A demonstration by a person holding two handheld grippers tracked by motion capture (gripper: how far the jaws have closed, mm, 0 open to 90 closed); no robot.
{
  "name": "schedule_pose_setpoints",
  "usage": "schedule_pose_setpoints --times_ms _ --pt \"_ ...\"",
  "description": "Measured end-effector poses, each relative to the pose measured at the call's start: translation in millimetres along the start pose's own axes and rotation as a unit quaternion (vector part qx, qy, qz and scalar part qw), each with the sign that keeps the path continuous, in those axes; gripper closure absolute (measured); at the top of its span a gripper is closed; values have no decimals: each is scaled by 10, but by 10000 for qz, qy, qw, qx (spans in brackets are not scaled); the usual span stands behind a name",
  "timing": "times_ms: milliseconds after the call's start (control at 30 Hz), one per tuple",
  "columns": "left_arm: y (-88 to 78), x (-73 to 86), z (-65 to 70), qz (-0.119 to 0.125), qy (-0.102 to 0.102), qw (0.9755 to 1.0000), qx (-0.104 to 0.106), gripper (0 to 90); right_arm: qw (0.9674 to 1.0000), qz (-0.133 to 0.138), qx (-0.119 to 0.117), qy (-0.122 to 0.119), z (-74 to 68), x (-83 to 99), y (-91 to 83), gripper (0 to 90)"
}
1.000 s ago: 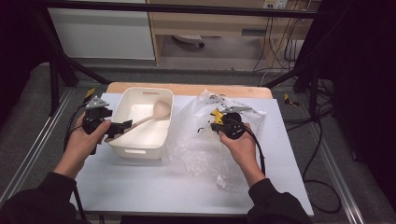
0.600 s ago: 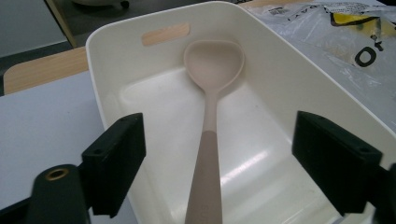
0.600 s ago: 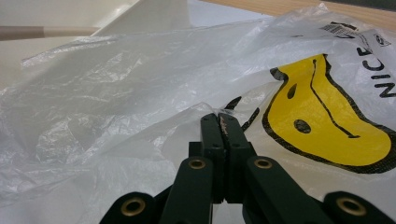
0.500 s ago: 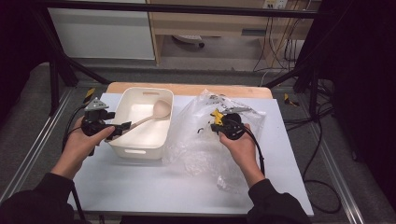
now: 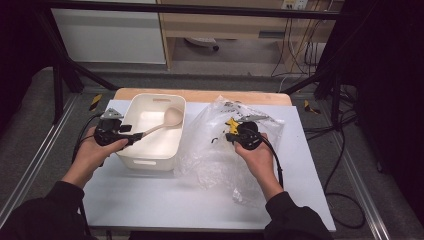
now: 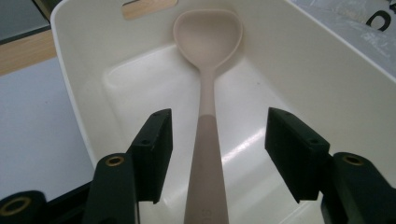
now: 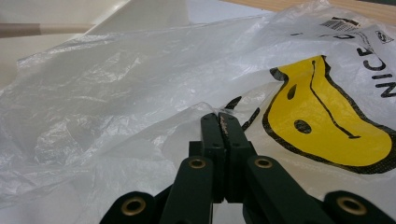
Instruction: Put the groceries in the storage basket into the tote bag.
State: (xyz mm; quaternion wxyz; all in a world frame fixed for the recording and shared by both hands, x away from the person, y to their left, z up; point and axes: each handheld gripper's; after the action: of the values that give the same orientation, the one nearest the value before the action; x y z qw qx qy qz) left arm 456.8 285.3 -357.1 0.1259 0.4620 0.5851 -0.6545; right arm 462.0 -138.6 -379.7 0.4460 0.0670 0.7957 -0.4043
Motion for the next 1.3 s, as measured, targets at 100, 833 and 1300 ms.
schedule_pose_setpoints --times_ms 100,833,1300 --pt "44 11 -8 -92 15 9999 -54 430 10000 -8 4 9 5 8 5 900" --pt "150 49 -32 -355 71 9993 -129 498 10000 -31 -14 41 18 30 25 900" --pt "205 48 -3 -600 150 9981 -87 530 10000 -48 -22 62 23 44 45 900"
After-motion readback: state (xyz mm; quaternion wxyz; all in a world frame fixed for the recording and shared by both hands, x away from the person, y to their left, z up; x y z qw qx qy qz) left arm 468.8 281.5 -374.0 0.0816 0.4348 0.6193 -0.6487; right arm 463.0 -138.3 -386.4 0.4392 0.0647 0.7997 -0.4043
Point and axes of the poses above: each handheld gripper's, and its own axes: y roughly forward along the jaws, x roughly out of its underside, z roughly to its right, and after that the axes turned 11 degrees about -x, right-handed
